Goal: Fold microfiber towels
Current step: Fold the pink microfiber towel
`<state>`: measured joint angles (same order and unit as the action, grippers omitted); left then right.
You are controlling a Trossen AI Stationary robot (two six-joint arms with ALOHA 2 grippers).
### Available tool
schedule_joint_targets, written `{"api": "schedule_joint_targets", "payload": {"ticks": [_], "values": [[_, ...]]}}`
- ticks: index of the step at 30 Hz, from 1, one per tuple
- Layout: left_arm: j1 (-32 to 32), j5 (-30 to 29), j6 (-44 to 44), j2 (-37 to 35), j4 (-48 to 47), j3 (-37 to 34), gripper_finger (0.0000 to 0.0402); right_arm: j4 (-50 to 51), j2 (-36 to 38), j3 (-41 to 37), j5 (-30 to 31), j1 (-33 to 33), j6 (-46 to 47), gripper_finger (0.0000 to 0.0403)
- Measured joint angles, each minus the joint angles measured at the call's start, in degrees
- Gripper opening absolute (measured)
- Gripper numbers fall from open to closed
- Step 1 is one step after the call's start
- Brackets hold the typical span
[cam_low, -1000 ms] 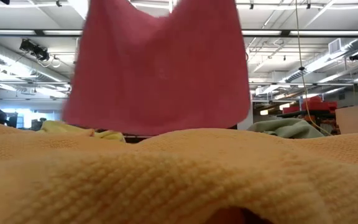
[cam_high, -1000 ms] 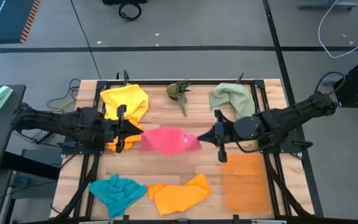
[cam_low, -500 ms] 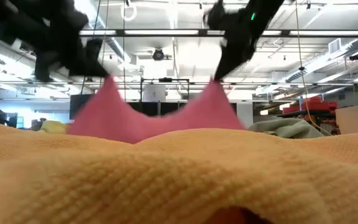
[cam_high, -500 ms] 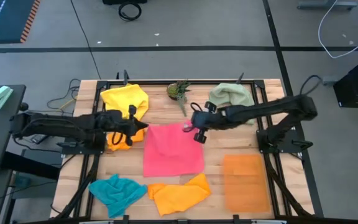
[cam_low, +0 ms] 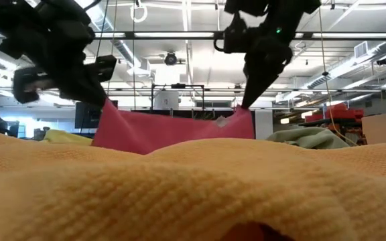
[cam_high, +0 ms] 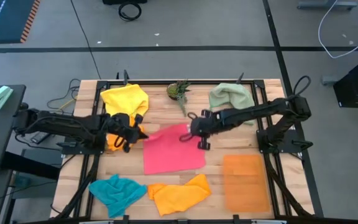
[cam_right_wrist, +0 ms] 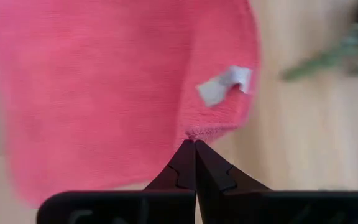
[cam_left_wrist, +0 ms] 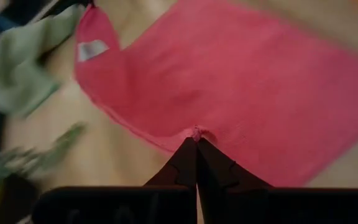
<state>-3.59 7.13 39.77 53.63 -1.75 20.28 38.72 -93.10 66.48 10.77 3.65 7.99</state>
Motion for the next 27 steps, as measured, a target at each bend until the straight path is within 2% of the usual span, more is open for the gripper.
{"api": "schedule_joint_targets", "payload": {"ticks": [6,12,18,24,27], "values": [[7.25,4.57,-6.66,0.00,-1.66,0.08,0.0005,-5.76,0.00,-4.73,-1.63,6.84,6.70,0.0003],[13.00,4.84,-11.09,0.29,-1.88,0.08,0.0004,-9.73,0.00,-11.58,-1.43,10.07,17.26,0.0003],[15.78,4.76,-15.80,2.12,-1.72,0.17,0.0009,-15.32,-0.02,-14.69,-1.64,13.29,22.23,0.0003],[16.49,6.67,-19.72,6.22,2.97,0.17,0.0005,-17.82,0.00,-14.73,-1.68,15.09,23.96,0.0003],[16.49,6.70,-20.07,7.67,4.86,0.17,0.0024,-17.43,0.00,-14.73,-1.67,15.02,25.66,0.0010]]}}
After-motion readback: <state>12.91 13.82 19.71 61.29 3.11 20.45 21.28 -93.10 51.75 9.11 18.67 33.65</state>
